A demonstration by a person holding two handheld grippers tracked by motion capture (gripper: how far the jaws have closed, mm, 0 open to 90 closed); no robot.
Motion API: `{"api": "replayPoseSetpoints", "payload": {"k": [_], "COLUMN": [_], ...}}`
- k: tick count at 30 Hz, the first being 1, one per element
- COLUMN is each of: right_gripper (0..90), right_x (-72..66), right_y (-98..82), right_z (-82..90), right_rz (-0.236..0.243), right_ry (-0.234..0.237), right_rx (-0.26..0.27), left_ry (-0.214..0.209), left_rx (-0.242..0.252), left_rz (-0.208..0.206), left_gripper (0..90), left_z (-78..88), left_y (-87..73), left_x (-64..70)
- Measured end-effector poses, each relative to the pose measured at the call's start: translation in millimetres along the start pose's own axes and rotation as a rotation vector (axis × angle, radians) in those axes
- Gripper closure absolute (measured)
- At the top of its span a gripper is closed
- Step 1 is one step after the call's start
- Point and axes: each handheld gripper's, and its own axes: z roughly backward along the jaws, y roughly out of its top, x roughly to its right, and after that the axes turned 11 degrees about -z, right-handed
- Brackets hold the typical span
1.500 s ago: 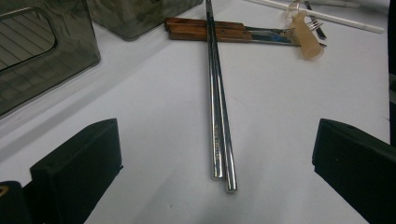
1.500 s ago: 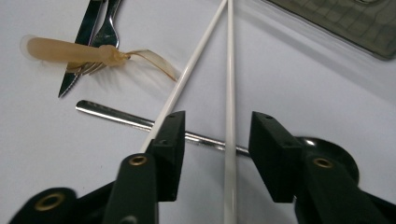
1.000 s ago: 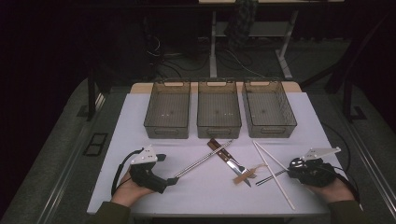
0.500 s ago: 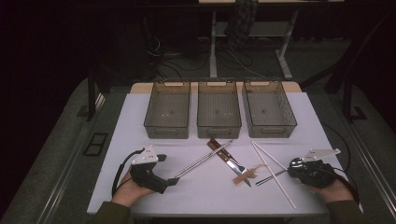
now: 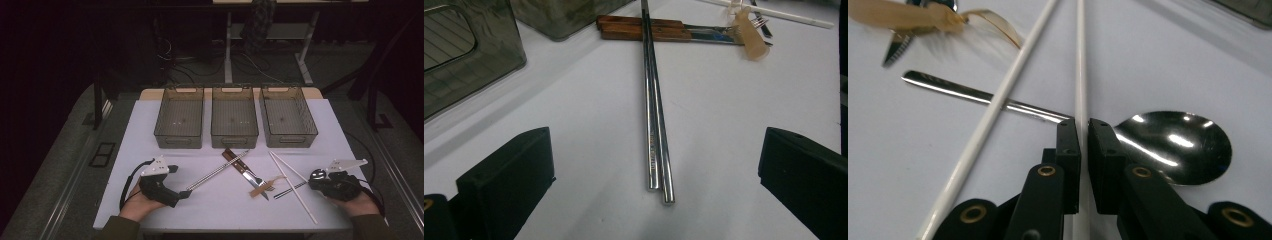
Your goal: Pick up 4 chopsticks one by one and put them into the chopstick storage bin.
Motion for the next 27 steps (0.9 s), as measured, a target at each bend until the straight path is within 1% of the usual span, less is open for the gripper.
{"api": "replayPoseSetpoints", "payload": {"k": [2, 5, 12, 16, 18, 21, 27], "right_gripper": [83.4, 83.4, 83.4, 83.4, 83.4, 83.4, 83.4], "right_x": [-0.2, -0.4, -3.0, -3.5, -4.4, -5.9, -11.1], "right_y": [1.0, 2.6, 11.1, 16.0, 19.1, 24.0, 36.1], "right_z": [3.1, 7.1, 16.0, 17.9, 19.4, 20.8, 17.9], "right_rz": [-0.007, -0.015, -0.006, -0.023, -0.032, -0.028, -0.022], "right_ry": [0.016, 0.03, 0.053, 0.063, 0.075, 0.09, 0.114], "right_rx": [0.021, 0.037, 0.077, 0.098, 0.104, 0.119, 0.142], "left_ry": [-0.001, -0.002, -0.004, 0.001, 0.0, 0.0, -0.008], "left_rx": [-0.002, -0.002, -0.003, 0.006, 0.011, 0.029, 0.038], "left_rz": [0.0, -0.001, 0.001, 0.008, 0.011, 0.012, 0.001], "left_gripper": [0.0, 0.0, 0.0, 0.0, 0.0, 0.0, 0.0], "left_z": [-0.1, -0.2, -0.7, 1.1, 2.4, 4.2, 3.6], "left_y": [-0.1, -0.1, -0.3, -1.8, -2.5, -2.7, -2.0], "left_x": [-0.1, -0.1, -0.1, 0.3, 0.8, 1.6, 1.3]}}
